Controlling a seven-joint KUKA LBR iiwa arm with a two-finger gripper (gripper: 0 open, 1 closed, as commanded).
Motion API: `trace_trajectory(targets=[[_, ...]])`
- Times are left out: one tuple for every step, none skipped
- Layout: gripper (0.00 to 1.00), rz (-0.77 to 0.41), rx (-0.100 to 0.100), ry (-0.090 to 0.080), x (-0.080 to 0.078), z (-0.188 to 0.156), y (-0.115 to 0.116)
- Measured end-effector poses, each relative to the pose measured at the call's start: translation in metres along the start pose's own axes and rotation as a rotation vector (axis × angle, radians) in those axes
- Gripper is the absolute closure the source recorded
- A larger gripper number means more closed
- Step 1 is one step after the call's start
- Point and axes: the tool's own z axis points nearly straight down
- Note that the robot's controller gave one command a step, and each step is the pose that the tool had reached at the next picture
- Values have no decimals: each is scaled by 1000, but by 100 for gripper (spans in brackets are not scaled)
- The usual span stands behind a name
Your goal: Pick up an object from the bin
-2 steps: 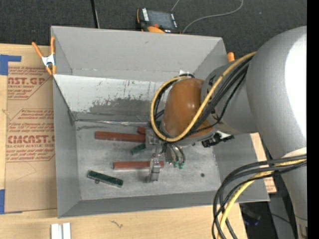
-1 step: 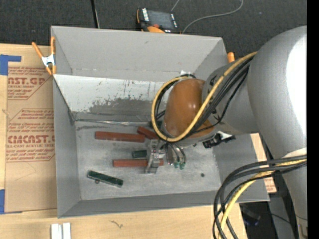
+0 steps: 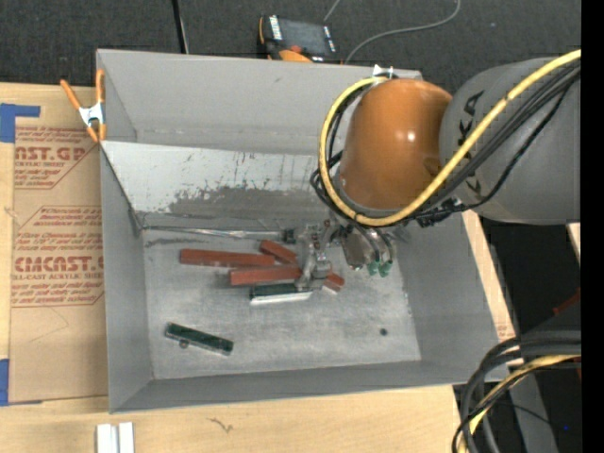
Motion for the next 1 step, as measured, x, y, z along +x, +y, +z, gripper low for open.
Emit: trace_trajectory(targets=[[100, -234, 0, -1, -2, -144, 0]])
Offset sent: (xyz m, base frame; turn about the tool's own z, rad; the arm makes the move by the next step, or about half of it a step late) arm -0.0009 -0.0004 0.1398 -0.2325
